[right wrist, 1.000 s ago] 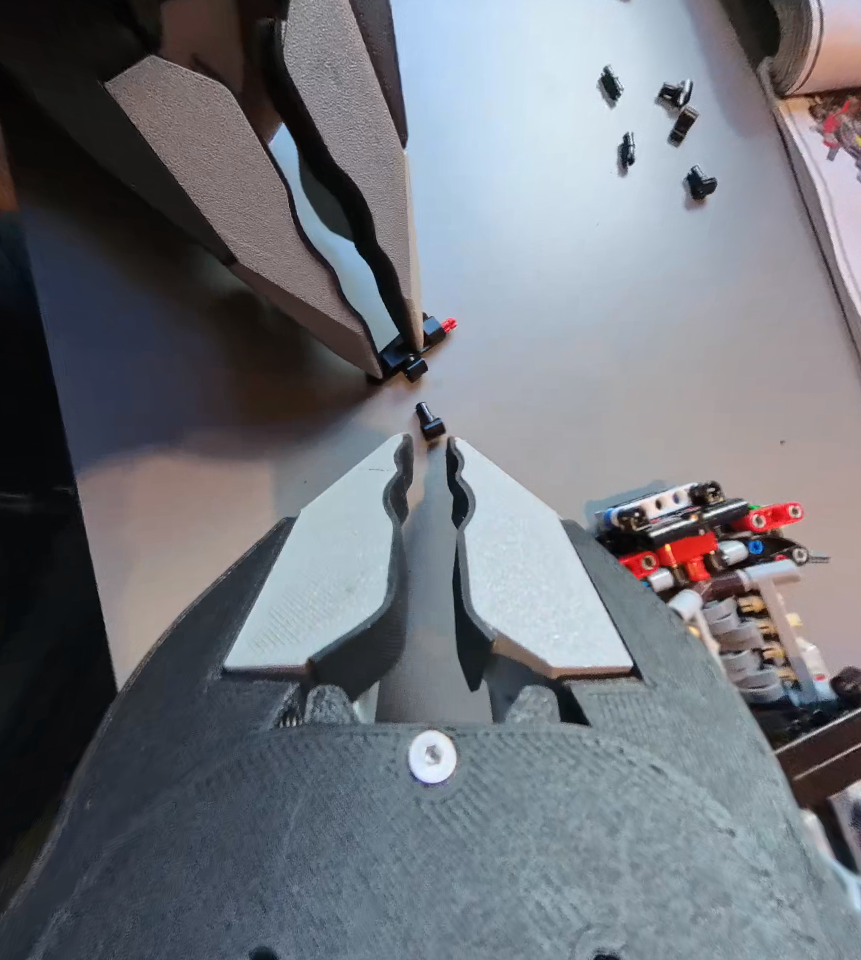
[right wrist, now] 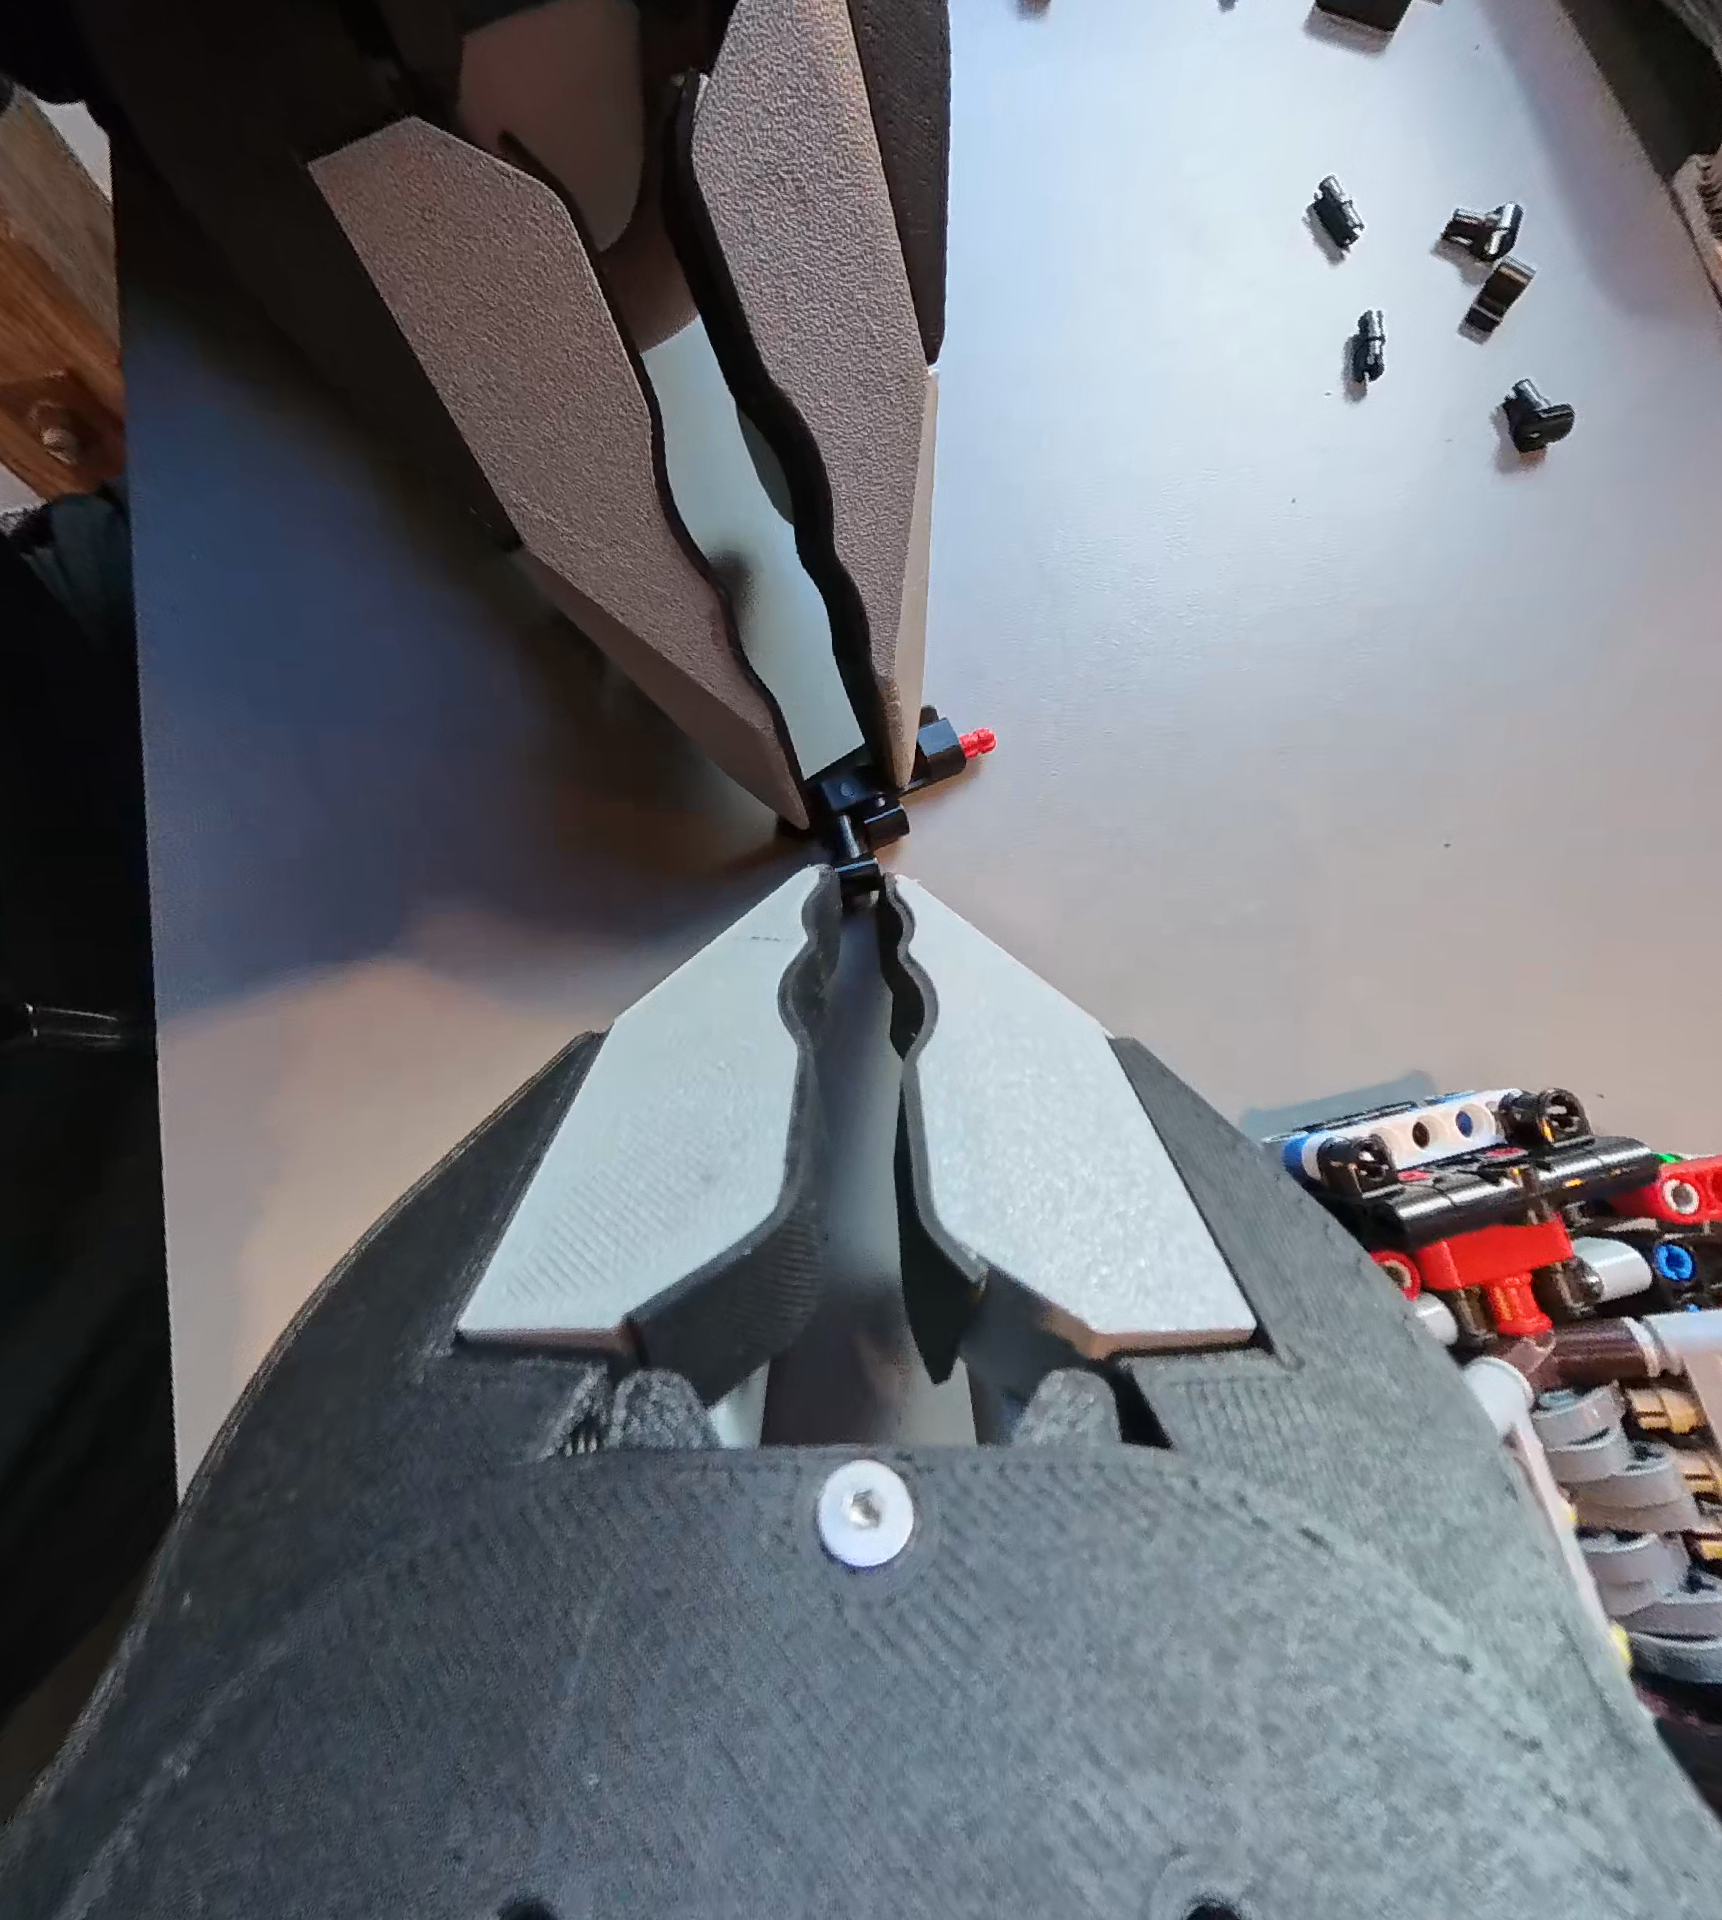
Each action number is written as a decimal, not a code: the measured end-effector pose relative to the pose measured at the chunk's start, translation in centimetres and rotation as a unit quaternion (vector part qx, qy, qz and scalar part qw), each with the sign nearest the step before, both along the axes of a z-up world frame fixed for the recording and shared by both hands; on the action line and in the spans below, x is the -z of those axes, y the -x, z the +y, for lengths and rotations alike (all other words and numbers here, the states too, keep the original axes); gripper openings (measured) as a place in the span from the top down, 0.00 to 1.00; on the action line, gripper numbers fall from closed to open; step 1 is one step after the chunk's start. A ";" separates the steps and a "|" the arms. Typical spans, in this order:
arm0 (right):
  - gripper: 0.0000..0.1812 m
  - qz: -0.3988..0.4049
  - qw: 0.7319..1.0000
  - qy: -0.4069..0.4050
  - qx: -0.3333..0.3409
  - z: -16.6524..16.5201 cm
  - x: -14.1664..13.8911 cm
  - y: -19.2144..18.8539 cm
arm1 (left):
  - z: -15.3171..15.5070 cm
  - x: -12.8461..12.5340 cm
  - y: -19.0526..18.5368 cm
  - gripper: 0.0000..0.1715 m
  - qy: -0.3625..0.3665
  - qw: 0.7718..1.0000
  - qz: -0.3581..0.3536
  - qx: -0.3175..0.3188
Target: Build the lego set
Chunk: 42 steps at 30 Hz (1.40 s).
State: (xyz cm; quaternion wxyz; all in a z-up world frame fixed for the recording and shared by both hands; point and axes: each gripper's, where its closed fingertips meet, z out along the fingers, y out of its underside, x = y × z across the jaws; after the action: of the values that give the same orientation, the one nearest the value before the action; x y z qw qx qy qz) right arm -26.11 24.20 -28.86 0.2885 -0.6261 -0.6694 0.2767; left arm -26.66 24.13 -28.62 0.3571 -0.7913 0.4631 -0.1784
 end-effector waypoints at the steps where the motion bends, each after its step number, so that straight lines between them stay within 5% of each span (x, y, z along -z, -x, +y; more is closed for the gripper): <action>1: 0.98 0.002 1.000 0.002 0.002 0.0 0.0 0.0 | 0.0 0.0 0.0 0.93 0.001 1.000 -0.001 0.000; 22: 0.98 -0.006 0.998 -0.046 0.042 0.1 0.1 0.4 | 0.1 0.0 0.2 0.94 0.002 1.000 0.004 0.011; 32: 0.98 0.004 0.983 0.144 0.114 -0.3 -0.2 0.9 | 0.3 0.0 0.3 0.94 -0.031 0.999 0.027 0.007; 42: 0.98 0.016 0.985 0.121 0.120 -0.2 -0.3 0.8 | 0.3 0.0 0.2 0.94 -0.043 0.999 0.027 0.007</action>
State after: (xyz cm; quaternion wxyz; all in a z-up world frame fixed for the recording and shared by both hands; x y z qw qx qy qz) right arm -26.88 24.04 -28.57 0.2523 -0.7275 -0.5465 0.3293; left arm -26.83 24.48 -28.64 0.3765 -0.7768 0.4852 -0.1391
